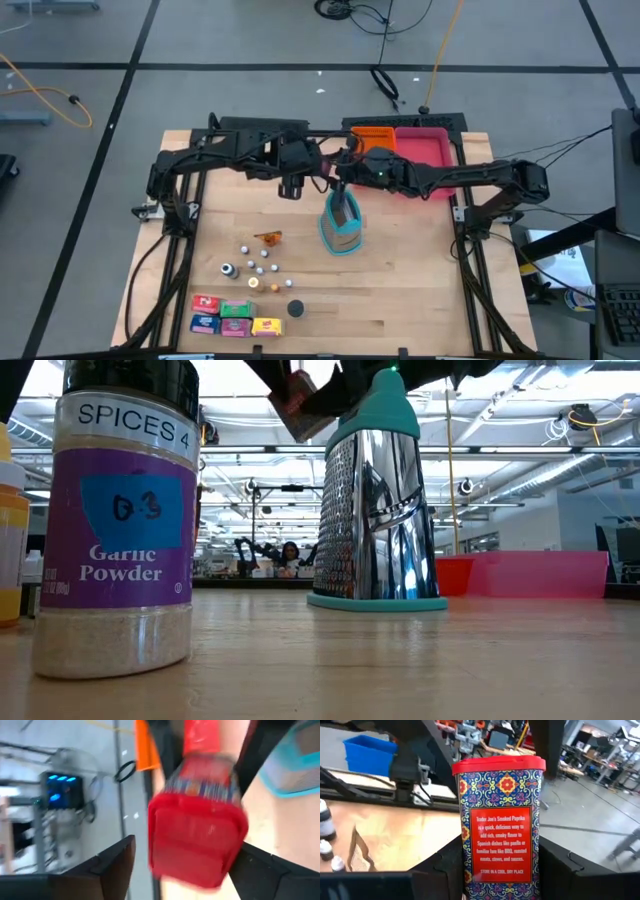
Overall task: Pick & Place Kitchen Items
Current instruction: Put the red seasoning can into the orange bin
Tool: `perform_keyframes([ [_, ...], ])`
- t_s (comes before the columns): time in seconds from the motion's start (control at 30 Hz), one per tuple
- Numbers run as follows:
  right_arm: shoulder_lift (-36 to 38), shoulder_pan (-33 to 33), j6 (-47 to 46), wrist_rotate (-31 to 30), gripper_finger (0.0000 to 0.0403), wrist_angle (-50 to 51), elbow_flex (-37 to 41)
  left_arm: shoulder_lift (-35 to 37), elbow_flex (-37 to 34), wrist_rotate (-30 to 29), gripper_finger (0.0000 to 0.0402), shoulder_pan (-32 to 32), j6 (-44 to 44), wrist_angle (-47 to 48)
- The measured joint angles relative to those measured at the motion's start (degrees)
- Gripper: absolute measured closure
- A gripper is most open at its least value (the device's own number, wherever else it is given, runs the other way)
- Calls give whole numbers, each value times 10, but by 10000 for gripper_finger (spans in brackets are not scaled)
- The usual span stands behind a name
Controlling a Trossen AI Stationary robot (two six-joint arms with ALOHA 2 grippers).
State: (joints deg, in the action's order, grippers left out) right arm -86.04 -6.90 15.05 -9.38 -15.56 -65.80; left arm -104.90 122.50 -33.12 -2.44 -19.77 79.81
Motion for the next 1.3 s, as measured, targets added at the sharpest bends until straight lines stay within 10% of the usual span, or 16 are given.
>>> perform_keyframes([
  [0.23, 51, 1, 5, -28, 231, 38, 0, 27, 0, -25, 117, -1, 34, 29],
  [0.7, 196, -29, -5, -86, 231, 65, 92, 169, -43, 136, 142, -42, 121, 15],
  [1.3, 244, -207, -120, -101, 231, -134, 317, 346, -427, 135, 143, -59, 163, -276],
])
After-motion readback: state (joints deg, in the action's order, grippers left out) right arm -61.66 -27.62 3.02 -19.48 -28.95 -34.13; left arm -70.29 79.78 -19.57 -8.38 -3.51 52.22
